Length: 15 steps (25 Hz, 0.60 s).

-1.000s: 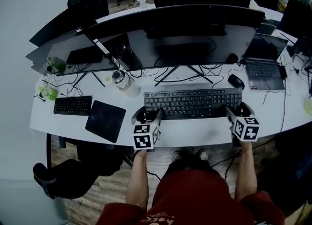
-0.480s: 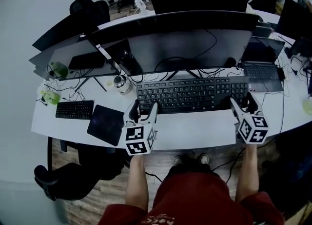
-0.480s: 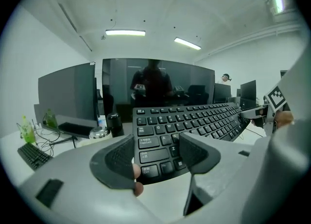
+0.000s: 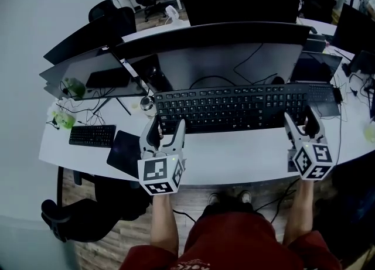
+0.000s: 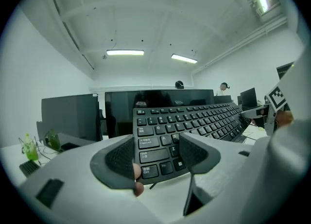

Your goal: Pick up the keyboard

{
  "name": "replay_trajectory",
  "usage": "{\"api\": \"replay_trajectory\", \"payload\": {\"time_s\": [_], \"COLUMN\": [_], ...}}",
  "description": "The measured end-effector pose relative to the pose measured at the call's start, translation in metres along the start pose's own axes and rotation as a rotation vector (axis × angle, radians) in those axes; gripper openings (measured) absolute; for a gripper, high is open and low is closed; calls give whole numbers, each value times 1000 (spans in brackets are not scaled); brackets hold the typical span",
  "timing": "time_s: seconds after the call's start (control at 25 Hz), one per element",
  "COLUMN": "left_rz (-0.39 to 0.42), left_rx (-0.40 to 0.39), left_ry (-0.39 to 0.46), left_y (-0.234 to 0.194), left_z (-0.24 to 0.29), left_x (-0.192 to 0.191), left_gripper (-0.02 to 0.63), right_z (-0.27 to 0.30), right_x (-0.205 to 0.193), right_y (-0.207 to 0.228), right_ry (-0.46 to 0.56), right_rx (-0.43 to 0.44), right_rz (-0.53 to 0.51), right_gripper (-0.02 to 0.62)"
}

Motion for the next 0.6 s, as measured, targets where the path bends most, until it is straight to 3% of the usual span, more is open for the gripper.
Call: {"api": "replay_trajectory", "payload": {"time_s": [0.28,0.6], "left_rz": [39,93], "left_rx": [33,58], "left_ry": [153,348], "left_y": [-1,7], "left_z": [-16,-35], "left_x": [37,59], "left_gripper": [288,288], "right_z": [-13,-36], "right_x": [38,60], "right_y": [-5,-7], "right_ry": [152,400], "right_rx": [6,16], "right_rz": [-36,-88], "right_gripper": [361,360]}}
Point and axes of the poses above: the fingertips, and each gripper's own axes: z forward along the fingers, y to its right, x out of its top, the point moved 10 cm from there along -z, backward along the fingers, and after that the axes turned 2 degrees about z, right-handed, at the moved point
